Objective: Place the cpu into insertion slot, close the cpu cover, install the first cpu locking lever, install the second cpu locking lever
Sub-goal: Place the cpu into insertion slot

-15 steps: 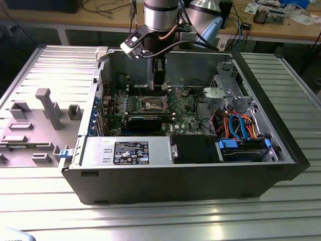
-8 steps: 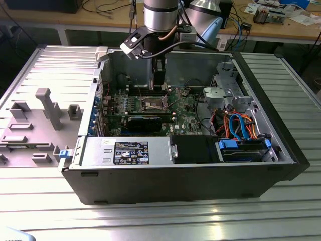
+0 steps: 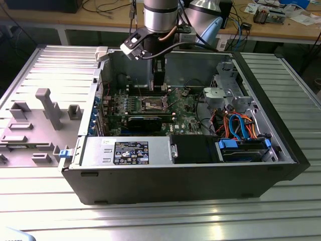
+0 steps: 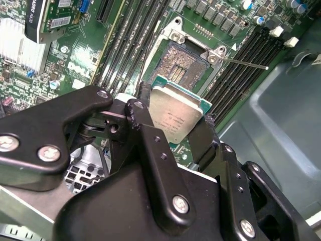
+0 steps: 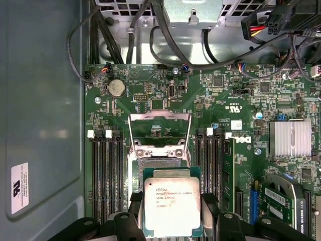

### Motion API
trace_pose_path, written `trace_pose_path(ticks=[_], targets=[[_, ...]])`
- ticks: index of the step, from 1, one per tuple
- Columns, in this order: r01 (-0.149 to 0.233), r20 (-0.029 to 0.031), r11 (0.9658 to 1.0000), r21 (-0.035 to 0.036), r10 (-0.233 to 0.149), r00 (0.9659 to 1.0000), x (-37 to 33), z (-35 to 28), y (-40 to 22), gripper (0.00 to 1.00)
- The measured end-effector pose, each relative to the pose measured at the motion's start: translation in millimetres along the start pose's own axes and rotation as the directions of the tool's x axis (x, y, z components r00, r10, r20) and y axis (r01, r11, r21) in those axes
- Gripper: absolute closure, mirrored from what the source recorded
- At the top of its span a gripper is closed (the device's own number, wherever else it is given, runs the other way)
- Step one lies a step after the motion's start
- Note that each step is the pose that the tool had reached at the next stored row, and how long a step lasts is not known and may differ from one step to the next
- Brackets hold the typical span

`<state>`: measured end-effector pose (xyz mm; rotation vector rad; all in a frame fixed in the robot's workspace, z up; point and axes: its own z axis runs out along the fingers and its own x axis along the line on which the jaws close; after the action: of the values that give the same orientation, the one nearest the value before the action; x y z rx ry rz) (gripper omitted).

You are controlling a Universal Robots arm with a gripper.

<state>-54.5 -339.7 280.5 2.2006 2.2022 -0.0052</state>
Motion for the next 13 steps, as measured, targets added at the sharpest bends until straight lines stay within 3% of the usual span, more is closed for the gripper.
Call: trace_pose_path(ticks=[13], targets=[[0.0, 0.0, 1.0, 0.0, 0.0, 1.0, 0.1, 3.1, -0.6, 0.45]])
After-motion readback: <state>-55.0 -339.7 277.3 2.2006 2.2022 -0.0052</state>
